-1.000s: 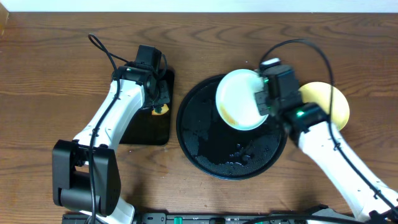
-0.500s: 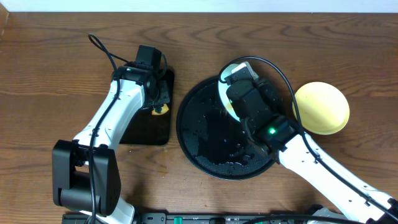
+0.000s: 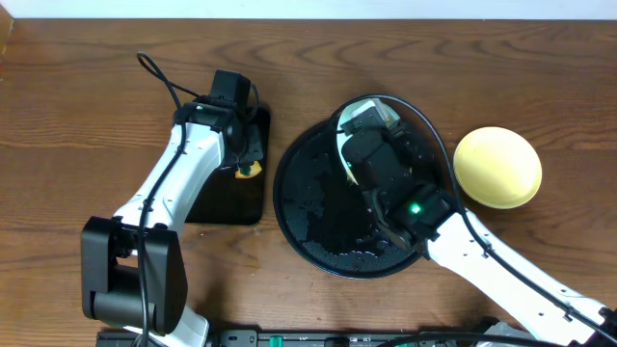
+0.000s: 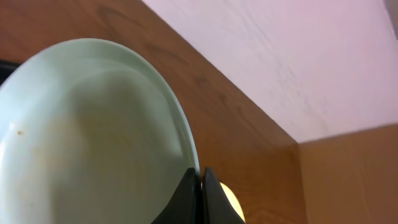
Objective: Clean dirty plates on tray and stack at the side
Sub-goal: 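Lift the light-blue plate with the right gripper onto the stack, then lower the sponge into the black tray and release with the left gripper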
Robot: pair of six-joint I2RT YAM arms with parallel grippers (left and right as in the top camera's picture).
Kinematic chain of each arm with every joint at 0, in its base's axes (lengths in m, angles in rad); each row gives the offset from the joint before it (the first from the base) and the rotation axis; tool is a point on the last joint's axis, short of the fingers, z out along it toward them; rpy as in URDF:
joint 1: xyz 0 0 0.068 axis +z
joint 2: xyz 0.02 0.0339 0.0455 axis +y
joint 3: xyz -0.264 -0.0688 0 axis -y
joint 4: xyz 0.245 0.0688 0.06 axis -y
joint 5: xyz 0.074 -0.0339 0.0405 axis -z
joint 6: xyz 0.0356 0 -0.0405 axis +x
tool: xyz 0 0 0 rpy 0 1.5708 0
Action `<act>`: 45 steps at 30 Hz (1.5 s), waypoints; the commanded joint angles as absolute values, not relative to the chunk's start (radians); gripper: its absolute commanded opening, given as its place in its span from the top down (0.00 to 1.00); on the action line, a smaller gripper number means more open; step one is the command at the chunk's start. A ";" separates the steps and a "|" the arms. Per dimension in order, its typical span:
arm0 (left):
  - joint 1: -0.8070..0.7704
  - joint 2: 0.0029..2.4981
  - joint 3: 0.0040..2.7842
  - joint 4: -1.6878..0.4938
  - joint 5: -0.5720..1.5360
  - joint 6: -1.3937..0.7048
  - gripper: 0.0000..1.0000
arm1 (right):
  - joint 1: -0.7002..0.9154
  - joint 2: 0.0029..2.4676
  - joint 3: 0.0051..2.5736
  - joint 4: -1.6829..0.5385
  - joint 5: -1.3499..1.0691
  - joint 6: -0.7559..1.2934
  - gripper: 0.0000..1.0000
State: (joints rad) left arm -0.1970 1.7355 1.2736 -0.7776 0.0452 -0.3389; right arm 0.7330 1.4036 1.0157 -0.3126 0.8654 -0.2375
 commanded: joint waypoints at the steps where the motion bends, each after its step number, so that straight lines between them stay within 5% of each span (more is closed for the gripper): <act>1: -0.195 1.732 1.272 -0.778 0.033 -0.330 0.92 | 0.699 1.387 1.034 -0.312 0.929 -0.119 0.99; 11: -0.195 1.732 1.272 -0.777 0.033 -0.329 0.92 | 0.564 1.386 1.034 -0.373 0.904 0.118 0.99; 22: -0.184 1.732 1.272 -0.747 0.033 -0.243 0.92 | 0.225 1.385 1.034 -0.427 0.714 0.248 0.99; 31: -0.106 1.732 1.272 -0.747 0.033 -0.244 0.92 | -0.073 1.389 1.032 -0.566 0.558 0.284 0.99; 39: -0.101 1.732 1.272 -0.747 0.033 -0.243 0.92 | -0.154 1.415 1.027 -0.595 0.410 0.284 0.99; 45: -0.101 1.732 1.272 -0.747 0.034 -0.217 0.92 | -0.154 1.417 1.027 -0.612 0.138 0.284 0.83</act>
